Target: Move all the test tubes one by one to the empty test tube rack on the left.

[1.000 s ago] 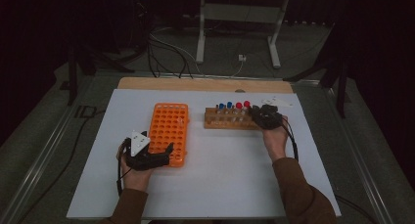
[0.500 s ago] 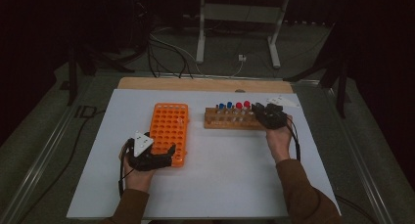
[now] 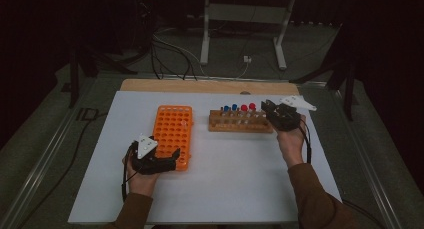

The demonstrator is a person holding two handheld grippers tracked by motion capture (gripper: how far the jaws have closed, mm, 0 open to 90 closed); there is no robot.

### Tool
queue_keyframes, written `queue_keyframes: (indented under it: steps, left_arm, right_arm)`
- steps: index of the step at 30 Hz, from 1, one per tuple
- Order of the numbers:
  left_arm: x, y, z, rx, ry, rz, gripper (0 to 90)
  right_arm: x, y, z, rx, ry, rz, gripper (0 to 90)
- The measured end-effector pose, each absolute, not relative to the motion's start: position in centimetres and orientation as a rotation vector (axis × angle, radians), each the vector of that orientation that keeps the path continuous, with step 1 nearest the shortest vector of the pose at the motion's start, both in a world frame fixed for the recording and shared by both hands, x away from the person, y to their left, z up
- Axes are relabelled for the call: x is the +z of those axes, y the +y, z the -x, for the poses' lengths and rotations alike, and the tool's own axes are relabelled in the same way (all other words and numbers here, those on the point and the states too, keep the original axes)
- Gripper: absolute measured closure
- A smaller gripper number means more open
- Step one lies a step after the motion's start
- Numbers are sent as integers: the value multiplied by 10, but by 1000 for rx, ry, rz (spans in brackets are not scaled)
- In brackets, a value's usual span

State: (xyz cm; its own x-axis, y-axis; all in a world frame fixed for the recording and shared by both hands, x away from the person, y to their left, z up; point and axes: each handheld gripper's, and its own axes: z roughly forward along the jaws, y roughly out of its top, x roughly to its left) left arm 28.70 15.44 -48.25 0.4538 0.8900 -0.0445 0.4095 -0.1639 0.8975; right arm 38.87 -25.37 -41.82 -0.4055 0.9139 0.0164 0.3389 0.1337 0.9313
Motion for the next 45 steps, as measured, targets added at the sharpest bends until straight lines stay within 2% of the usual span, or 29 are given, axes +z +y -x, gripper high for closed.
queue_keyframes:
  steps: [10,24,30,39,45]
  left_arm:
    - [-482,153,-287,642,1112,-1766,11]
    - [-480,143,-283,698,1057,-1785,16]
    - [-475,137,-278,730,1014,-1789,44]
    - [-460,122,-278,649,979,-1756,84]
    - [-454,102,-285,581,961,-1769,168]
  right_arm:
    - [-405,-250,-378,1300,1871,-1122,766]
    - [-404,-237,-364,1359,1960,-1055,766]
    - [-407,-232,-359,1393,2001,-1044,766]
    - [-411,-216,-351,1440,2072,-1015,766]
    - [-411,-202,-345,1475,2131,-991,765]
